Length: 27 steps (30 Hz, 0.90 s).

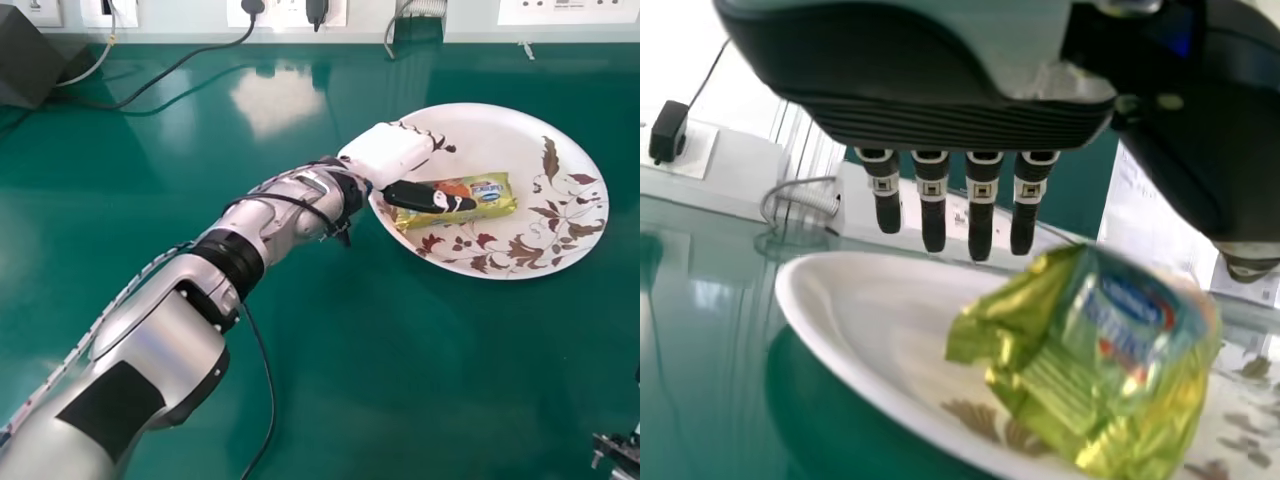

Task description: Pick up biscuit and place it in the plate

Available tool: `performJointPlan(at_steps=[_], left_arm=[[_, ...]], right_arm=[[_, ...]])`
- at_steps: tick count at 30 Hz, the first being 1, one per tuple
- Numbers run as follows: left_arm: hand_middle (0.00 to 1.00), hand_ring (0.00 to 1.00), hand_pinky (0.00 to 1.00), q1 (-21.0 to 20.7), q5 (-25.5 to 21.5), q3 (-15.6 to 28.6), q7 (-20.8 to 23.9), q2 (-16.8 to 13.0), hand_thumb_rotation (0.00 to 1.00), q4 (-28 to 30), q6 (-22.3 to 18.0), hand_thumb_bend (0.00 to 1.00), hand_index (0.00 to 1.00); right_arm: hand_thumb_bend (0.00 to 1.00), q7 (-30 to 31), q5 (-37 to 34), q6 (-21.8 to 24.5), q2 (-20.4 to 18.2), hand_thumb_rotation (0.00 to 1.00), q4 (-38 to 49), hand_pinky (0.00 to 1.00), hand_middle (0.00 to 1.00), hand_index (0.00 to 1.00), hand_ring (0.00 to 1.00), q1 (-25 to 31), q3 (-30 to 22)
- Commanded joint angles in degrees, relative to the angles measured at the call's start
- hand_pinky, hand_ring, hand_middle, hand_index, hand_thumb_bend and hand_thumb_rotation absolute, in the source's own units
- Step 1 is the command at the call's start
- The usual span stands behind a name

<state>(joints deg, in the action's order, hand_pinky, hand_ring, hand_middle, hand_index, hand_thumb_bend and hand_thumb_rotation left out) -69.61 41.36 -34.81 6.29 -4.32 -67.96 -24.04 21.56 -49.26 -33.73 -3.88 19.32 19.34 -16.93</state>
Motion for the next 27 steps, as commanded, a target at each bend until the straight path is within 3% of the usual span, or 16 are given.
performJointPlan(at_steps=[1,10,27], left_arm=[[0.92,0.93,0.96,1.7,-2.1,1.6,-2.1,-0.7,0.69,1.4,-1.0,1.0,0.91],[0.92,0.92,0.98,4.1,-6.8,5.2,-8.2,-2.4,0.65,7.7,-1.7,1.0,0.9],[0.93,0.93,1.0,10.5,-14.3,11.4,-12.9,-5.1,0.65,15.4,-4.1,1.0,0.91]], right_arm=[[0.86,0.3,-0.8,0.0,-2.1,0.3,0.3,0.71,0.83,0.74,0.85,0.1,-0.3],[0.85,1.1,-1.9,0.9,-1.9,0.34,0.0,0.7,0.84,0.76,0.85,-0.1,-0.3],[0.86,2.7,-3.1,1.7,-1.8,0.41,0.0,0.69,0.82,0.76,0.83,0.1,-0.5]])
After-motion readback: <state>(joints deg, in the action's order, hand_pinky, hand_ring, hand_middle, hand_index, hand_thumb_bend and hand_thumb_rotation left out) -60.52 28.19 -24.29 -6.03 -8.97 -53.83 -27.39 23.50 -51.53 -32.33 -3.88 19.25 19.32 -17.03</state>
